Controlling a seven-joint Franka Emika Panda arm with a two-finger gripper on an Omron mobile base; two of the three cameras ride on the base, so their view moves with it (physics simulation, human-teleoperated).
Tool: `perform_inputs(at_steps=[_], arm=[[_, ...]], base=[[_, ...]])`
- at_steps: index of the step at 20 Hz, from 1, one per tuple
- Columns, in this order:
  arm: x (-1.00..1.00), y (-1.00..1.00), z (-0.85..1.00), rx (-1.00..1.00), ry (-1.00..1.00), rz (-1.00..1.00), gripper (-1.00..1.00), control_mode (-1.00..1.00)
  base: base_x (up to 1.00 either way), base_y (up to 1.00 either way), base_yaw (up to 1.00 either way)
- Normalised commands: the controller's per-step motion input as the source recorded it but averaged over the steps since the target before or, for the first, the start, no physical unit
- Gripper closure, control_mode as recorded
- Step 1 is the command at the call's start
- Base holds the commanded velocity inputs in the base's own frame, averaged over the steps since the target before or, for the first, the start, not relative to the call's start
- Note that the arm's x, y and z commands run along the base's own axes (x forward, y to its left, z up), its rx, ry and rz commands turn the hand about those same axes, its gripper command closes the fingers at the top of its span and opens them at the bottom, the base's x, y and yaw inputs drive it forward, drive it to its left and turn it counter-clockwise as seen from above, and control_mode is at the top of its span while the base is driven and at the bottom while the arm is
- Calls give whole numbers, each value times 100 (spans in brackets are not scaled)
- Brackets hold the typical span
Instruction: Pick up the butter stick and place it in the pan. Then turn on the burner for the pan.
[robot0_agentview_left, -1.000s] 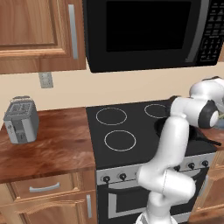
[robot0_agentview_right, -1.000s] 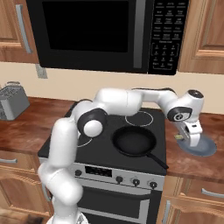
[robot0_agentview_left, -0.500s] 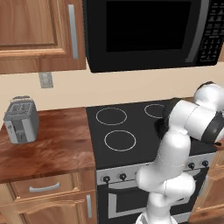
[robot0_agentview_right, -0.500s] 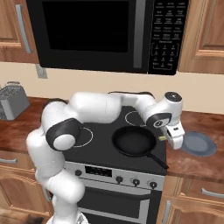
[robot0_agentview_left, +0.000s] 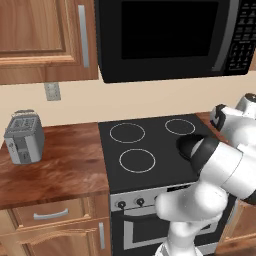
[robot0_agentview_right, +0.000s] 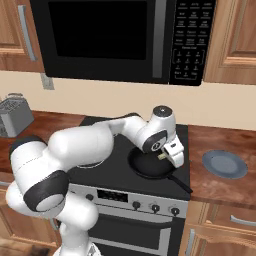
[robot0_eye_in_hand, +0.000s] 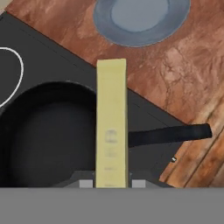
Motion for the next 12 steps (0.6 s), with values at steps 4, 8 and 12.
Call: perform_inputs(at_steps=[4,8,12], arm=[[0,48,14,-1,5,22,100,-100],[0,31,5,0,2,19,100,-100],[0,26,1,0,2,14,100,-100]], base=[[0,0,0],[0,0,0],[0,0,0]])
